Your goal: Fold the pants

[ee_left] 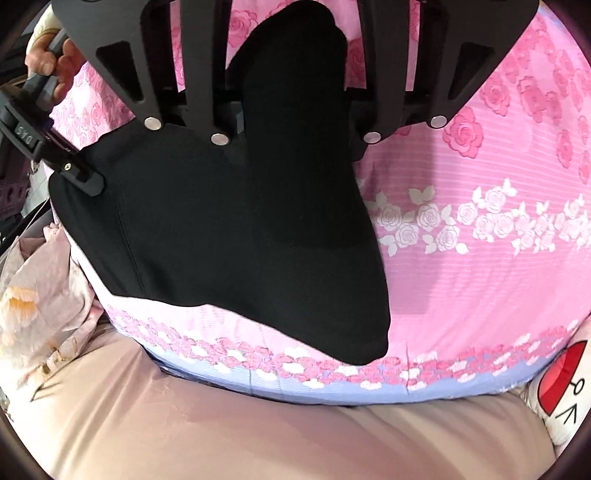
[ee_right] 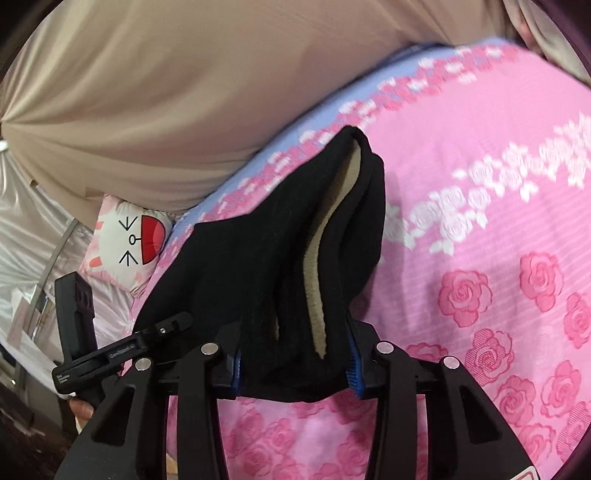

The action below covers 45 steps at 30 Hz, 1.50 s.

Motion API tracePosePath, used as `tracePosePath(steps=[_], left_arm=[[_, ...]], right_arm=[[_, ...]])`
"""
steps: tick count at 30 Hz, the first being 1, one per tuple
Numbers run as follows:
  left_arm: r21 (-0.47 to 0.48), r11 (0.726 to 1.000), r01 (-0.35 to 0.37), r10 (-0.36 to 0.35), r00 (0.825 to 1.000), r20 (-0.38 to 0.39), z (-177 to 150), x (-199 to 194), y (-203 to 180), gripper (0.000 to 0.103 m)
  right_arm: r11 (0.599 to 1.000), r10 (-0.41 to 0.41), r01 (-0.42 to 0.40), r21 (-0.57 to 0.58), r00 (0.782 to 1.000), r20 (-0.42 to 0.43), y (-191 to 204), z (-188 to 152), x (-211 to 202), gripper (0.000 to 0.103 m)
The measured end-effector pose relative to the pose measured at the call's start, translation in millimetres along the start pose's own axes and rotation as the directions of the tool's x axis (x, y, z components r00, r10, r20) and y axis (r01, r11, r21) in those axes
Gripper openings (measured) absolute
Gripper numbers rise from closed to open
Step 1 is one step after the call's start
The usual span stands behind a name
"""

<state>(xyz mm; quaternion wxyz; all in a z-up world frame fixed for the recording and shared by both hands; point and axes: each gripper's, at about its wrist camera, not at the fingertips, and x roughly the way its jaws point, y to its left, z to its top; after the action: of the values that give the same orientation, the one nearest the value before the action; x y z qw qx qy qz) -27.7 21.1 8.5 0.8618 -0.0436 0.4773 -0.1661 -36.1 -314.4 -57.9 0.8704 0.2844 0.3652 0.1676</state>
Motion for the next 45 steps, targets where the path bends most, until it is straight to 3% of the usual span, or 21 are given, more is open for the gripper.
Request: tracePosePath(steps=[14,21,25,28,34,40,45], left_arm=[[0.077,0.997,-0.012,0.005,0.996,0.093,-10.2,-56.8,-13.3,0.030],[0.135,0.991,0.000,-0.027,0.980,0.196,-1.1,-100.7,-22.0,0.030],[0.172,0.985,-0.019,-0.029,0.962,0.271,19.1,-118.7,-26.6,0.030],[0.196,0.980,-0.043,-0.027,0.940,0.341,39.4,-130.2,-30.9,0.030],[0.222,0.965,-0.143,0.009,0.860,0.511,96.1,-135.9,-43.6,0.030],[0.199,0.951,-0.236,0.070,0.792,0.607,158.4,-106.0,-47.3,0.030],[0.191,0.936,-0.297,0.103,0.747,0.657,199.3,-58.8,-45.0,0.030]], right_arm=[[0.995,0.021,-0.014,-0.097,0.998,0.067,37.7,-12.4,-46.1,0.038],[0.982,0.071,-0.044,-0.185,0.987,0.142,71.5,-6.1,-79.1,0.037],[0.965,0.101,-0.044,-0.257,0.971,0.215,93.7,13.3,-94.0,0.036],[0.950,0.120,-0.032,-0.309,0.956,0.269,109.0,31.4,-98.6,0.034],[0.915,0.169,0.002,-0.404,0.906,0.388,136.9,85.7,-90.8,0.031],[0.909,0.221,-0.005,-0.416,0.854,0.471,136.5,140.6,-63.9,0.027],[0.912,0.225,-0.005,-0.409,0.841,0.492,125.2,172.1,-31.3,0.021]])
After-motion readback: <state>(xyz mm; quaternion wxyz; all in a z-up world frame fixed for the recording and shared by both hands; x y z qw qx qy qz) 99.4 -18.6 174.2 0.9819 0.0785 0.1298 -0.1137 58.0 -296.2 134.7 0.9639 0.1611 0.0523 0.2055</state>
